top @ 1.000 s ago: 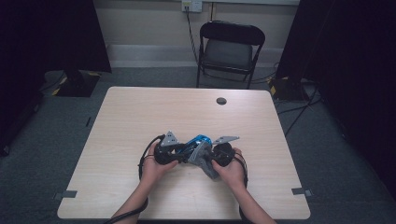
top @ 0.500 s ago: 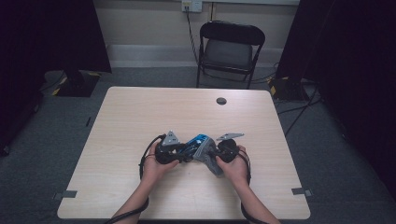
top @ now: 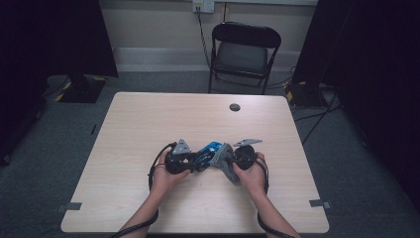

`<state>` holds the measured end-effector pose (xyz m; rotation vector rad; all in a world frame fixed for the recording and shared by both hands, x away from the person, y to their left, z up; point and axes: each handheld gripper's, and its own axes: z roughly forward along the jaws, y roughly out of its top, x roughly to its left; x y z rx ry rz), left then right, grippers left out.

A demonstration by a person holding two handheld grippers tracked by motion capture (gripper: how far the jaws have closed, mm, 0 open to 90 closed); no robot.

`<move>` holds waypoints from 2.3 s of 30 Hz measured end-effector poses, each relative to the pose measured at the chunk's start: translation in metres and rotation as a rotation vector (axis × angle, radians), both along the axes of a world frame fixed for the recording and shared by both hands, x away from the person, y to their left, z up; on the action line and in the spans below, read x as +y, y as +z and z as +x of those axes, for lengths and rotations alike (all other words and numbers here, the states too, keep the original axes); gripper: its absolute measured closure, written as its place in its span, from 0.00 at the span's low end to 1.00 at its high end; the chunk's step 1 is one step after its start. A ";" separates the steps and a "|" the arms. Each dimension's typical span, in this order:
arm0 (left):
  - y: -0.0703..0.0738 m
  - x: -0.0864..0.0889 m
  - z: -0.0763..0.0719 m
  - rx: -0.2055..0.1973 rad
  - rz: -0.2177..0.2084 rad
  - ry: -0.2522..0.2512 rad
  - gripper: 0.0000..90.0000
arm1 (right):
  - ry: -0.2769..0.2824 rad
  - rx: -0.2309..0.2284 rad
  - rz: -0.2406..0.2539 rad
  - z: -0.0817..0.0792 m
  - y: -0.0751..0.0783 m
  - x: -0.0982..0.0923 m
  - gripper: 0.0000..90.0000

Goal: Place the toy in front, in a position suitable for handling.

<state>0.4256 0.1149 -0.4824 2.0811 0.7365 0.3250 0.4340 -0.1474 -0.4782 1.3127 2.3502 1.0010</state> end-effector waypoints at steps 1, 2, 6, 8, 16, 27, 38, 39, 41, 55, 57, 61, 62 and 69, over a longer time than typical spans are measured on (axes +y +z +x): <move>0.000 0.000 0.000 0.000 0.001 0.000 0.65 | -0.004 -0.001 -0.002 0.001 0.000 -0.001 0.89; 0.000 0.001 0.000 0.001 0.004 -0.002 0.65 | -0.010 -0.002 -0.001 0.002 0.000 -0.003 0.89; 0.000 0.001 0.000 0.006 0.001 -0.003 0.65 | -0.020 0.002 0.007 0.005 -0.001 -0.007 0.89; 0.000 0.001 0.000 0.006 0.003 -0.004 0.65 | -0.022 -0.001 0.002 0.006 -0.001 -0.007 0.89; 0.000 0.001 0.000 0.001 0.004 -0.005 0.65 | -0.039 0.011 0.000 0.011 -0.001 -0.008 0.89; 0.001 0.001 0.000 0.007 0.007 -0.005 0.65 | -0.084 0.001 -0.019 0.016 0.001 -0.013 0.89; 0.002 0.001 -0.001 0.004 0.016 -0.006 0.66 | -0.062 -0.025 0.006 0.006 0.013 -0.033 0.89; 0.002 0.001 0.000 0.001 0.020 -0.007 0.66 | -0.052 -0.027 0.009 0.003 0.014 -0.032 0.89; 0.001 0.001 0.000 0.002 0.015 -0.011 0.66 | -0.030 -0.034 0.016 -0.002 0.017 -0.032 0.89; 0.002 0.001 -0.001 0.006 0.025 -0.002 0.66 | 0.166 -0.041 0.060 -0.045 0.027 0.000 0.89; 0.002 0.001 -0.001 0.002 0.024 -0.003 0.66 | 0.193 -0.036 0.059 -0.050 0.025 0.010 0.89; 0.002 0.002 -0.002 0.005 0.025 -0.003 0.66 | 0.236 -0.023 0.030 -0.054 0.018 0.029 0.89; 0.002 0.002 -0.002 0.006 0.026 -0.002 0.66 | 0.243 -0.020 0.025 -0.054 0.016 0.032 0.89; 0.002 0.003 -0.003 0.000 0.026 0.000 0.66 | 0.256 -0.009 0.003 -0.051 0.009 0.050 0.89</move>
